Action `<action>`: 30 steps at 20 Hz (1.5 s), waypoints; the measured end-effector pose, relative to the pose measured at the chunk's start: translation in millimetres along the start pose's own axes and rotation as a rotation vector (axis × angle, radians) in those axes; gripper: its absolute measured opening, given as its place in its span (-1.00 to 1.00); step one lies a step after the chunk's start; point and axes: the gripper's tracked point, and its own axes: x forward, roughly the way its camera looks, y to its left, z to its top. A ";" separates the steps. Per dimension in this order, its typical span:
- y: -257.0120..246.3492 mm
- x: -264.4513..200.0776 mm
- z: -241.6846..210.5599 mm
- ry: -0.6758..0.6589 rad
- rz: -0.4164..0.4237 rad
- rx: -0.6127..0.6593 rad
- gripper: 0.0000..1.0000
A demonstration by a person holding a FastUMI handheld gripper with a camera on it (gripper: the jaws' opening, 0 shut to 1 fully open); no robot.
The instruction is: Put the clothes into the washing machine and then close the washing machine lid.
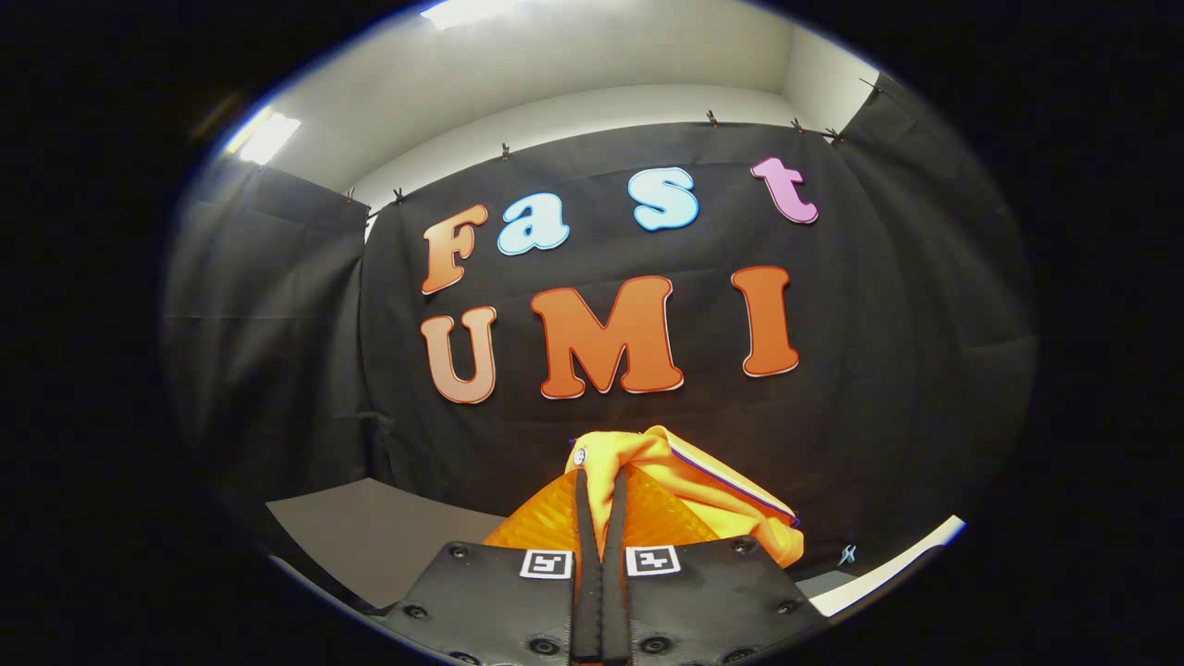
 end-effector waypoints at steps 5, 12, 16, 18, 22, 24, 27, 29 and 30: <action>-14.1 20.9 -90.5 0.124 -0.038 0.071 -0.85; -37.8 40.1 -202.4 0.318 -0.062 0.073 -0.84; -51.2 50.8 -265.2 0.422 -0.081 0.061 -0.84; -64.5 45.1 -292.3 0.488 -0.109 0.072 -0.84; -69.1 42.5 -351.3 0.610 -0.121 0.090 -0.84; -64.8 47.0 -378.2 0.690 -0.117 0.099 -0.84; -62.0 53.4 -418.7 0.828 -0.145 0.109 -0.84; -68.0 47.5 -451.0 0.922 -0.154 0.148 -0.84; -69.1 43.3 -457.0 0.951 -0.161 0.161 -0.84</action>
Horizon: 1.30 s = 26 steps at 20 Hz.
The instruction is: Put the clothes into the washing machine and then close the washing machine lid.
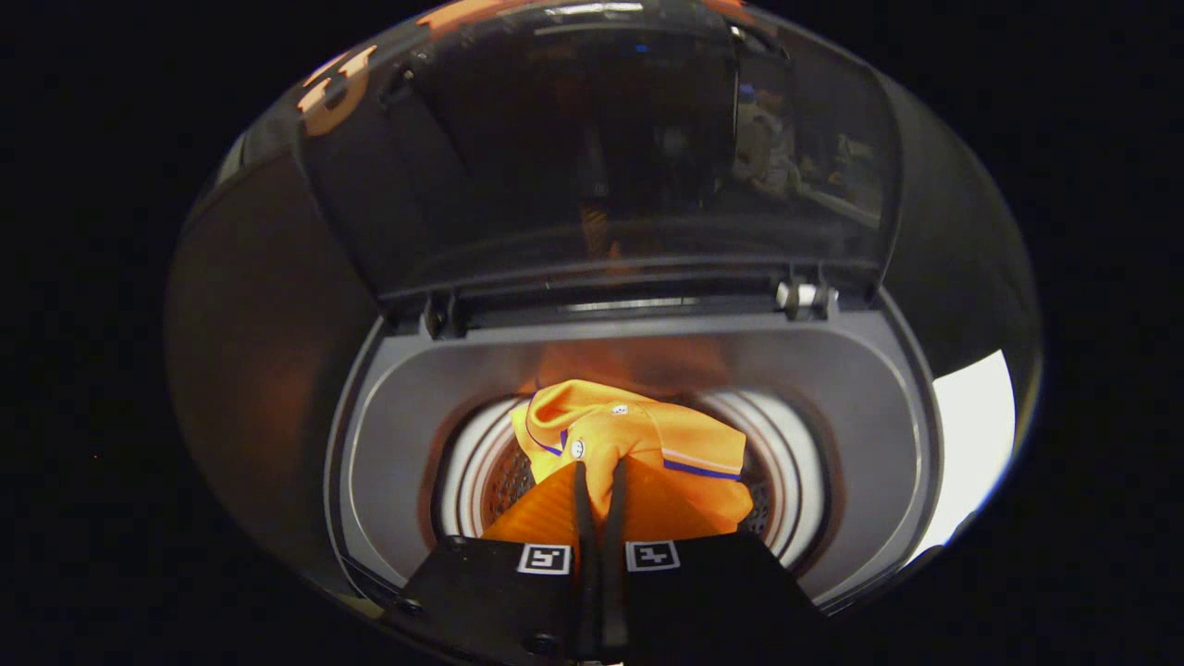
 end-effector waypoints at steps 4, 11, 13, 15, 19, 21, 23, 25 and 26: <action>-5.1 8.9 -7.9 0.049 -0.024 -0.003 -0.83; -4.4 9.6 -9.0 0.056 -0.020 -0.001 -0.84; -3.9 8.8 -9.3 0.054 -0.017 -0.001 -0.84; -3.7 8.4 -9.0 0.050 -0.015 0.002 -0.84; -6.6 8.1 -3.8 0.037 -0.038 0.016 -0.84; -7.9 10.6 -1.3 0.029 -0.047 0.022 -0.83; -8.3 8.3 -10.5 0.080 -0.055 0.026 -0.46; -10.6 9.2 -7.8 0.079 -0.061 0.017 0.26; -10.6 6.3 -11.0 0.078 -0.064 0.013 0.62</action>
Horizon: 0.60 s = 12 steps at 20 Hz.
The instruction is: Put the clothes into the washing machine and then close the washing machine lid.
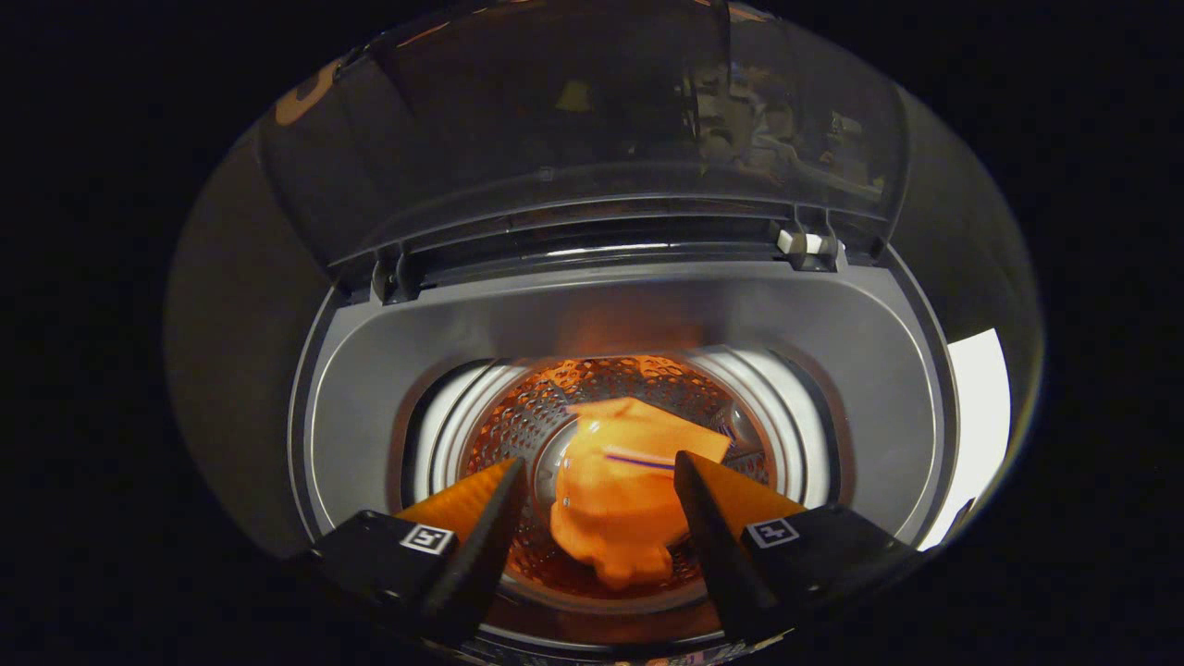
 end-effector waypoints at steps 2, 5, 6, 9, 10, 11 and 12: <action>-0.5 -4.6 0.0 -0.003 -0.002 -0.009 0.98; -0.4 -10.5 -0.5 -0.014 -0.009 -0.013 0.98; 0.4 -13.1 0.3 -0.020 -0.011 -0.013 0.98; 3.6 -21.9 0.9 -0.048 -0.009 -0.013 0.98; 4.8 -26.1 1.0 -0.058 -0.008 -0.014 0.98; 5.7 -29.2 0.9 -0.064 -0.008 -0.016 0.98; 6.9 -33.8 0.8 -0.073 -0.007 -0.016 0.98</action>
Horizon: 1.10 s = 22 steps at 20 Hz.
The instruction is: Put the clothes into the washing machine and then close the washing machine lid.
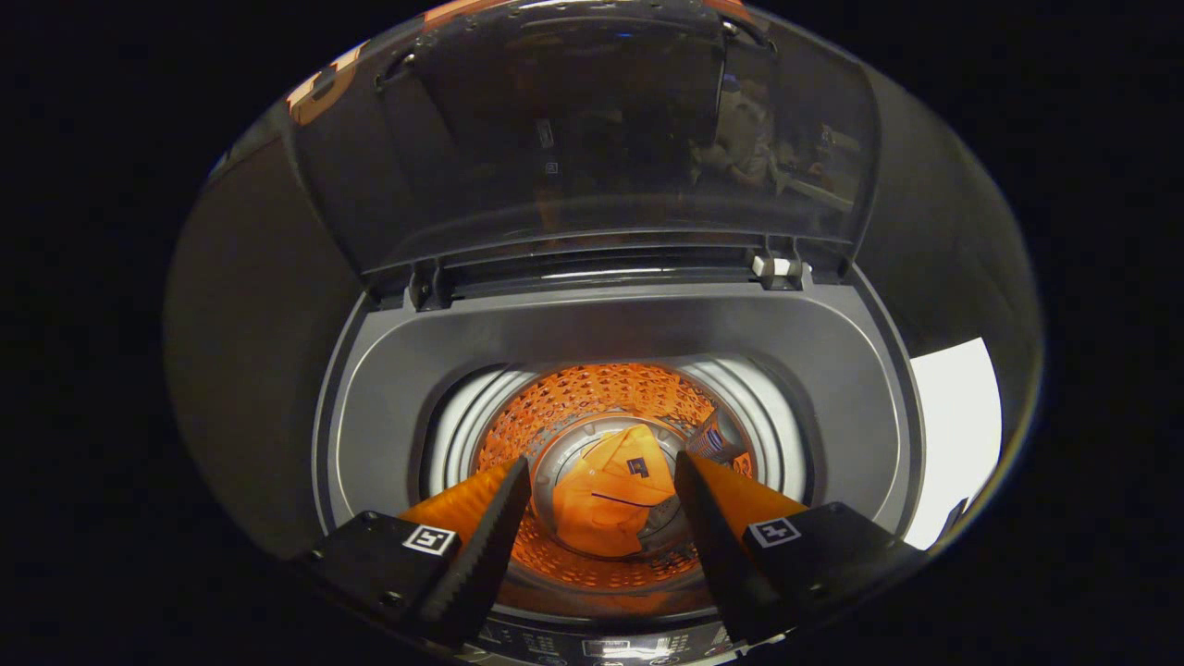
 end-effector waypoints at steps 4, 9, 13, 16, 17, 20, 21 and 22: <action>9.0 -24.4 11.0 -0.068 0.006 0.009 0.98; 24.0 -88.7 57.9 -0.253 0.012 0.021 0.98; 33.0 -147.1 109.6 -0.417 0.019 0.004 0.97; 42.4 -186.1 153.9 -0.517 0.029 -0.029 0.97; 46.2 -199.2 170.1 -0.548 0.032 -0.039 0.97; 58.1 -225.5 224.6 -0.635 0.053 -0.066 0.97; 58.0 -226.6 243.1 -0.657 0.057 -0.066 0.97; 55.6 -229.7 263.9 -0.675 0.057 -0.056 0.96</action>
